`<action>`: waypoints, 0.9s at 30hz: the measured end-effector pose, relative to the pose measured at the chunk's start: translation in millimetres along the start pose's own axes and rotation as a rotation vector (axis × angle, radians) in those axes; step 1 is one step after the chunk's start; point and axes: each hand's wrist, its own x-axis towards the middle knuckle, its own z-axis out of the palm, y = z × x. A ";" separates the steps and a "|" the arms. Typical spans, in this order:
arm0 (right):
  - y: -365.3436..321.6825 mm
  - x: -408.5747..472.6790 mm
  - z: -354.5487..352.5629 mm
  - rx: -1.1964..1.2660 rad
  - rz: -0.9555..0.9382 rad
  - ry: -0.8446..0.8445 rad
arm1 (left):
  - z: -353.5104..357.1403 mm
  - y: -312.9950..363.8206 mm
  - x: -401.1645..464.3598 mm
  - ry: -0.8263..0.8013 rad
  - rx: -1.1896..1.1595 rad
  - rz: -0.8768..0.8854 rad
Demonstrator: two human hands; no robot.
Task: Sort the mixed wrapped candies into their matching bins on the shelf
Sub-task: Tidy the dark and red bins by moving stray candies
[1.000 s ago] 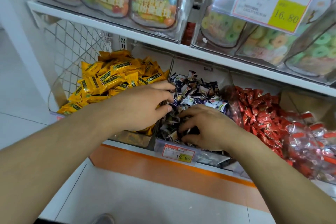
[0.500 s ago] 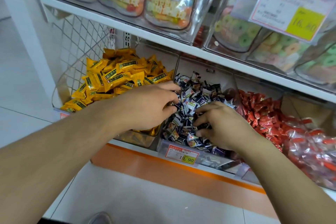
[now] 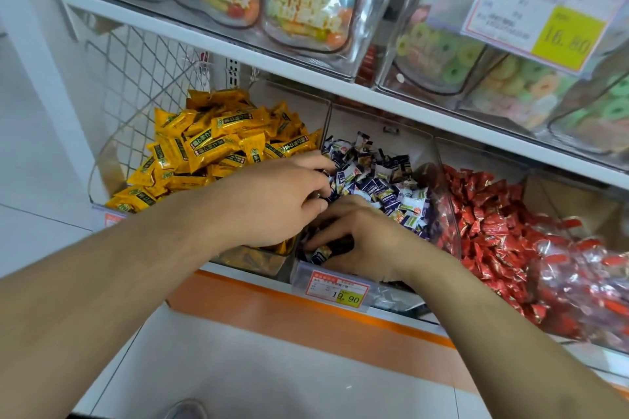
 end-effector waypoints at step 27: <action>23.4 -2.8 -22.0 -0.433 0.305 0.326 | 0.4 0.8 -0.2 -0.017 -0.020 -0.008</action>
